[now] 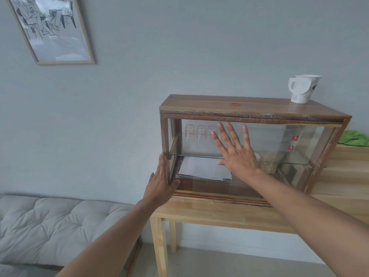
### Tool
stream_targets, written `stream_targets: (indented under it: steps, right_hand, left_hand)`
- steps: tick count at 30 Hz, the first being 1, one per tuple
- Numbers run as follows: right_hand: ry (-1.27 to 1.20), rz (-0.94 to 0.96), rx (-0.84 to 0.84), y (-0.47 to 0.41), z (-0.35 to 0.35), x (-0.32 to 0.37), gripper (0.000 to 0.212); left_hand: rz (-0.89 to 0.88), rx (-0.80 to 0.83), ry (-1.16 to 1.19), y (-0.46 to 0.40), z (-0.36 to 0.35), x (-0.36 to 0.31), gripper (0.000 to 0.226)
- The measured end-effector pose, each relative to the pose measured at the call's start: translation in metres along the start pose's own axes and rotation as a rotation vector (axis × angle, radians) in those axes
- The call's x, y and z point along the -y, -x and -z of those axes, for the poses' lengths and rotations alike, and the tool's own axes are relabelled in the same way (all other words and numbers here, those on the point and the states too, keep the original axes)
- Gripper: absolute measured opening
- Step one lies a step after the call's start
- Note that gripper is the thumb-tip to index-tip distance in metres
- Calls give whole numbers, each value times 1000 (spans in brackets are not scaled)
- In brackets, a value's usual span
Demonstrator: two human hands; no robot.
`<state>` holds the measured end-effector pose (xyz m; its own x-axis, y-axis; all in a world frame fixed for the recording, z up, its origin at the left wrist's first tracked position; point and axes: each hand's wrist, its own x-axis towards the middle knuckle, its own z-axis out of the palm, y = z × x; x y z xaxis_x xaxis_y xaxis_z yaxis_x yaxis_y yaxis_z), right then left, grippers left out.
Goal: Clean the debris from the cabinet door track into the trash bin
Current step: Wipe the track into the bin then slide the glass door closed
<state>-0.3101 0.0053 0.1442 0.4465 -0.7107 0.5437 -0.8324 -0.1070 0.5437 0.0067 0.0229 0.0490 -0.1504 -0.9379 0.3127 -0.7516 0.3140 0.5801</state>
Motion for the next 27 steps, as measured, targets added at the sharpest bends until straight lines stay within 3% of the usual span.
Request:
stream_targets:
  steps: [14, 27]
  right_hand:
    - [-2, 32, -38, -40, 10, 51, 132]
    - [-26, 34, -84, -65, 8, 81, 132]
  left_hand:
    - [43, -89, 69, 2, -13, -6, 117]
    - [50, -76, 57, 6, -9, -18, 122]
